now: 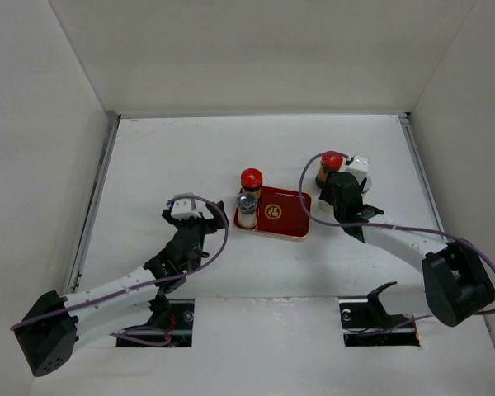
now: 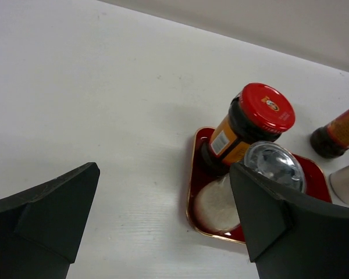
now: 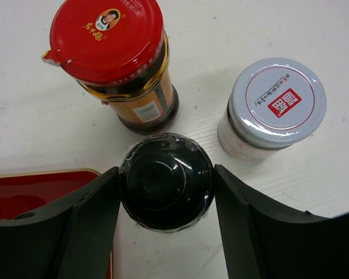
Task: Organize the condiment bottles
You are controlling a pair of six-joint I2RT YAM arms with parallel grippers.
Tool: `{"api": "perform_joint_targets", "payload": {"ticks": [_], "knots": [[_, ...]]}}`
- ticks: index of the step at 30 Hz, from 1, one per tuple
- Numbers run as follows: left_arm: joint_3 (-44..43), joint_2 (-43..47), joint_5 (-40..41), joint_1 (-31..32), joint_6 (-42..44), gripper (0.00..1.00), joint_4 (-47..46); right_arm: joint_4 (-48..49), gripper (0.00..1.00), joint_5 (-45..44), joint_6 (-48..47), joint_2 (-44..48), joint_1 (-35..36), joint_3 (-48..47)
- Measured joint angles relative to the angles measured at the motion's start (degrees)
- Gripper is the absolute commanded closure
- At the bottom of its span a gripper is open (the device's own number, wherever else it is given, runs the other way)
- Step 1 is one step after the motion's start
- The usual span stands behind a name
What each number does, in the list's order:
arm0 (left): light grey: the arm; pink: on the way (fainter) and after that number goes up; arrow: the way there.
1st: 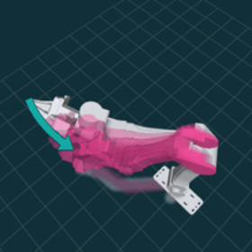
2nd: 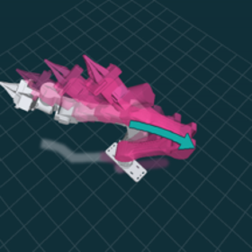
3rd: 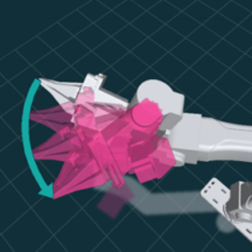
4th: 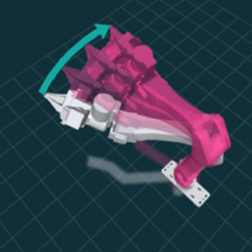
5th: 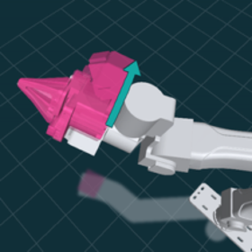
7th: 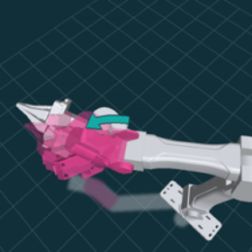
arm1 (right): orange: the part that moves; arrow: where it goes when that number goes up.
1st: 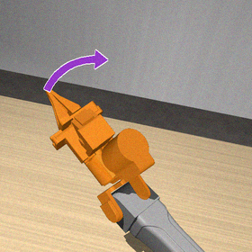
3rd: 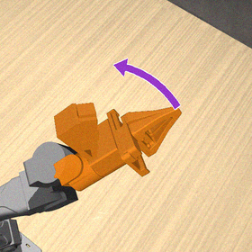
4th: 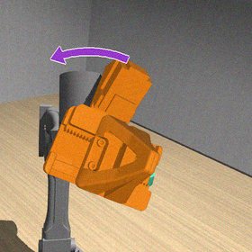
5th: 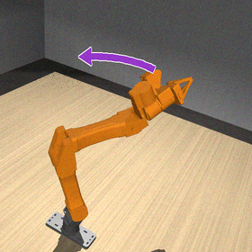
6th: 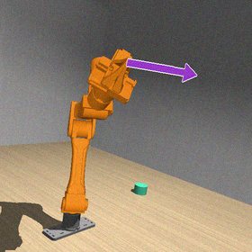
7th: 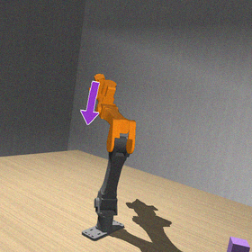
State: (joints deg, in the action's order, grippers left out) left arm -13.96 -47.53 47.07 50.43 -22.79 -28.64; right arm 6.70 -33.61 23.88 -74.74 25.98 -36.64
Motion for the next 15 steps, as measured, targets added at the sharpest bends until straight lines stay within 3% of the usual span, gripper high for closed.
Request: {"api": "perform_joint_targets", "payload": {"ticks": [2,6,11,15], "knots": [[1.27,1.51,0.04,-1.25,-0.28,0.01,-0.15,0.11,0.45,-0.11,-0.09,0.04,0.00,-0.17],[3.21,2.08,0.09,-3.32,-0.83,0.00,-1.44,-2.84,0.45,-1.97,-0.09,2.56,2.45,-0.17],[5.31,1.33,0.24,-4.85,-1.53,0.00,-3.80,-5.22,0.44,-3.93,-1.22,8.13,11.08,-2.14],[5.66,0.44,0.35,-5.51,-1.70,0.00,-5.09,-1.95,0.44,-1.97,-1.66,3.82,16.37,-7.87]]}}
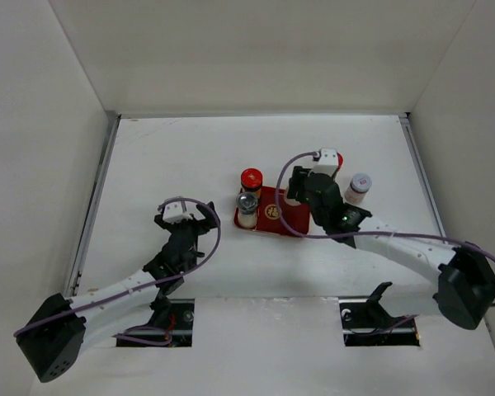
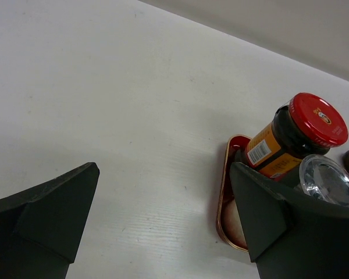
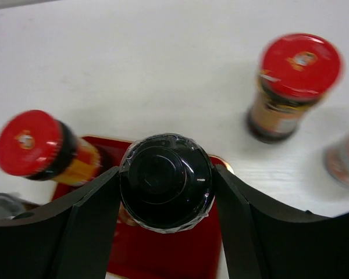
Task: Organize the condiment bottles
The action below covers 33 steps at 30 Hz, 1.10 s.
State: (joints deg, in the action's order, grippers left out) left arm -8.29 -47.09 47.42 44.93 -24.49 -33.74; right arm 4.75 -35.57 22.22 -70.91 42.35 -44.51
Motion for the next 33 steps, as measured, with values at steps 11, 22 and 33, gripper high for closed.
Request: {"api": "perform_joint_targets", "payload": {"ticks": [11,22,33], "knots": [[0.85,0.39,-0.04,-1.03,-0.42,0.00,-1.49,6.21,0.42,2.47,-1.33,-20.90,1.70,-9.38],[0.87,-0.07,-0.50,-1.03,-0.57,0.00,-1.88,8.96,0.00,1.44,-0.87,-21.31,2.01,-9.60],[0.85,-0.13,-0.50,-0.48,-0.57,0.03,-1.92,6.71,0.00,-5.66,1.46,10.88,-11.91,6.54]]}}
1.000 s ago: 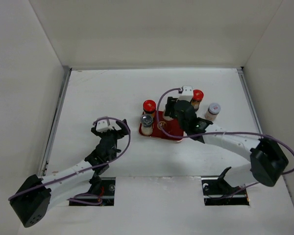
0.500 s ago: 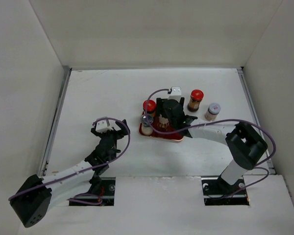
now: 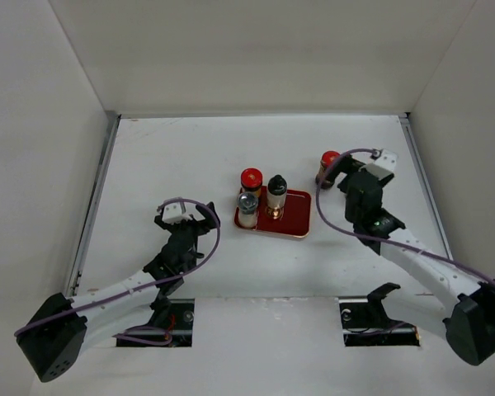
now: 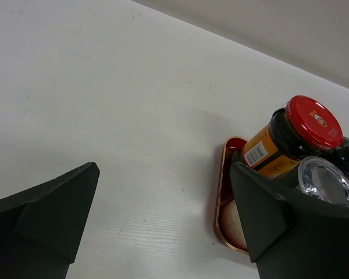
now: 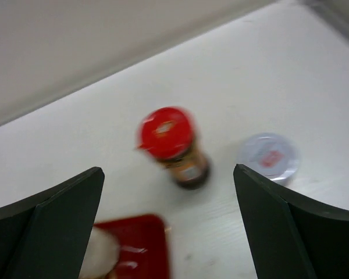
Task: Organize the condiment bottles
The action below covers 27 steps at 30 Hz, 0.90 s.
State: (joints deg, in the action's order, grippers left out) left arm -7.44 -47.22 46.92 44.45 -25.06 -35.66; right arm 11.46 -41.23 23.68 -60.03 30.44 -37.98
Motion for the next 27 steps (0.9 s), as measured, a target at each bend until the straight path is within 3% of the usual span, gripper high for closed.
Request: {"api": "perform_joint_targets", "payload": {"ticks": [6,14,17,22,24,27], "knots": [[0.00,-1.99,-0.44,0.31,-0.02,0.06,-0.17,-5.14,0.00,1.09,1.25,-7.56,-14.95,0.13],[0.00,-1.97,-1.05,0.20,-0.02,0.06,-0.42,-6.97,0.01,7.58,0.76,-17.90,-19.17,-2.51],[0.00,-2.01,-1.11,0.24,-0.02,0.06,-0.72,-6.60,0.09,9.81,0.87,-19.69,-20.68,-3.37],[0.00,-2.05,-1.36,0.22,0.00,0.05,-1.05,-5.31,0.46,13.73,1.90,-22.82,-22.56,-4.59],[0.00,-1.97,-1.46,0.20,-0.02,0.05,-1.05,-4.76,0.51,14.12,2.23,-22.95,-22.64,-4.66],[0.00,-1.11,-1.53,0.22,-0.02,0.05,-1.03,-4.48,0.52,13.27,2.86,-21.70,-21.92,-3.50]]}}
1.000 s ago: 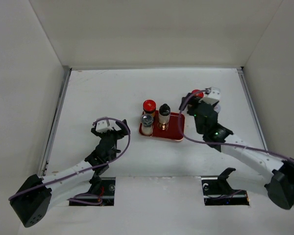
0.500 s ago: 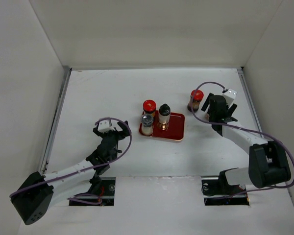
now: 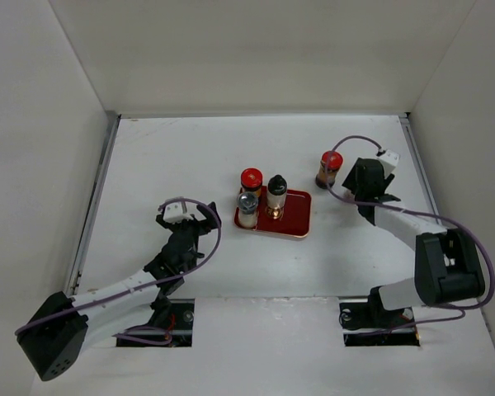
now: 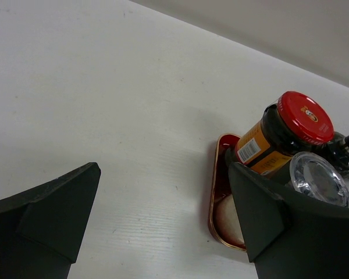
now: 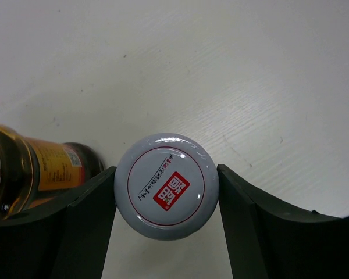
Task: Organize the condiment bottles
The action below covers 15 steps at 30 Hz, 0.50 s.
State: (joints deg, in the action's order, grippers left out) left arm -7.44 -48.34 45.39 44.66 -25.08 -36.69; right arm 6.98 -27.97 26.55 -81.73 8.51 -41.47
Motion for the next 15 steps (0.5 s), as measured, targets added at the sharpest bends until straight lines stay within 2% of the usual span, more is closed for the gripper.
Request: {"api": "perform_joint_targets", "payload": {"ticks": [3,9,12,15], "knots": [[0.00,0.74,0.00,0.00,0.00,0.05,-0.28,-1.07,0.51,-2.51,0.28,5.57,4.00,4.07],[0.00,0.17,-0.07,0.04,0.00,0.05,-0.46,-5.79,0.50,-5.64,0.28,18.18,17.46,7.19],[0.00,-0.50,-0.15,0.09,0.00,0.05,-0.46,-5.57,0.49,-6.51,0.26,19.47,23.54,5.77],[0.00,-0.85,-0.20,0.13,0.00,0.05,-0.44,-4.50,0.49,-6.49,0.11,16.13,27.47,3.10]]}}
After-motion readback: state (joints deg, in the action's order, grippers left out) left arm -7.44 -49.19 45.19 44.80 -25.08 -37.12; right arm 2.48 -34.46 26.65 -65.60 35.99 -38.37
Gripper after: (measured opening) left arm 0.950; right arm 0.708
